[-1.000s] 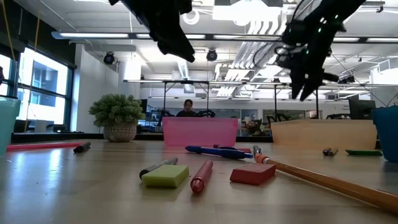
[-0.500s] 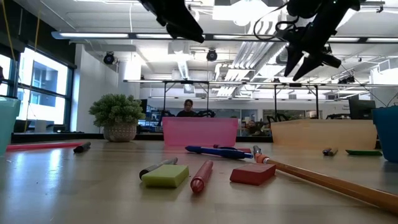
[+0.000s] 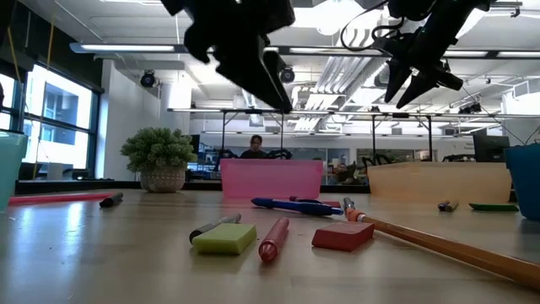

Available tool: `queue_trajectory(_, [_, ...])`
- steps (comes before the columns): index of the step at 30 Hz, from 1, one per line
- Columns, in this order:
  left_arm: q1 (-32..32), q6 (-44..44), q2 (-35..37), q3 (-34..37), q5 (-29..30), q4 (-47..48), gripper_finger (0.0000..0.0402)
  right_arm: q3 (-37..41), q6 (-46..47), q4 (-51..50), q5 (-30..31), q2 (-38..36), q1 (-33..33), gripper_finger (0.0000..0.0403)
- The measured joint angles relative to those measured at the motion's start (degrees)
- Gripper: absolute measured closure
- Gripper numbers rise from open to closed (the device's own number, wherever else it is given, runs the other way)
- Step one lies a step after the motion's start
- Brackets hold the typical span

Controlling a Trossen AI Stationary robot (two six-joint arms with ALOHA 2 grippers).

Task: Sort crayons/erasers/pens/pencils in bins
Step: Put the blue pen into the red bin

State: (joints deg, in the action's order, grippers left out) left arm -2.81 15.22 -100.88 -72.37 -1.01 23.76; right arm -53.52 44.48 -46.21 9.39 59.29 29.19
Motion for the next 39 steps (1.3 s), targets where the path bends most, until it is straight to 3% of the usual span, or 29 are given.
queue_trajectory(22, [1.01,0.41,-11.98,-0.01,1.47,-0.09,0.02,0.0,-2.51,-1.26,0.44,0.02,0.0,0.0275])
queue_trajectory(39, [-1.98,6.93,-14.01,0.23,-0.58,1.97,0.02,0.0,-3.24,-1.36,0.39,0.02,0.0,0.0275])
